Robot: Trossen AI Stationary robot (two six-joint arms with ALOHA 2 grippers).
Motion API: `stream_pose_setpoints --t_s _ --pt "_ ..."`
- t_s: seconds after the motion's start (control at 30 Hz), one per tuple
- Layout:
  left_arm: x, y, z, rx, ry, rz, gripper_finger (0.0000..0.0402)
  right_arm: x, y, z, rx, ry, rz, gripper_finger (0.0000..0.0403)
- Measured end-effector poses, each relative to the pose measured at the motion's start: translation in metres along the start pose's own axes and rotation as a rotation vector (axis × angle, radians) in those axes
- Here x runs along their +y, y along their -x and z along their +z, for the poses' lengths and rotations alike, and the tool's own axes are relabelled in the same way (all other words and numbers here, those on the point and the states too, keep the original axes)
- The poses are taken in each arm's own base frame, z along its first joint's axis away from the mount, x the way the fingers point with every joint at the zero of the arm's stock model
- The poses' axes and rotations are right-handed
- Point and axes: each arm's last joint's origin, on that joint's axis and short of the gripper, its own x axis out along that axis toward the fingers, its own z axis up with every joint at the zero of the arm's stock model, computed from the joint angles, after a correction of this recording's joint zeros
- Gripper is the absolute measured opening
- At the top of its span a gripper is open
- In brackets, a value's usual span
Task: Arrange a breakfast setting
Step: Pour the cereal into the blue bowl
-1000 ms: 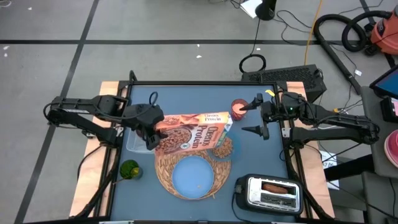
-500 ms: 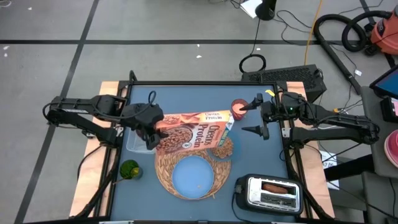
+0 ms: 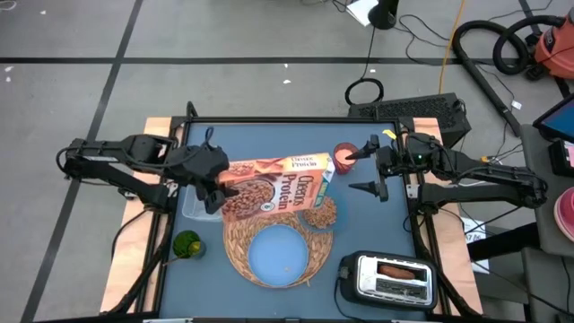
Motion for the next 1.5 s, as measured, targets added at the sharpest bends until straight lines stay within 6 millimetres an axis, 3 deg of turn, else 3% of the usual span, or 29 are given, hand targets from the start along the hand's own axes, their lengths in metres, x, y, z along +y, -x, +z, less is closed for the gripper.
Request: stream_pose_setpoints --t_s 0.87,1.5 --pt "-0.005 -0.003 -0.004 0.022 -0.039 0.028 0.0245 0.0 0.001 0.0 -0.004 -0.007 0.0 0.0391" --pt "-0.012 -0.007 -0.009 -0.045 -0.073 0.043 0.0245 0.009 0.033 0.004 -0.086 0.014 -0.004 0.0391"
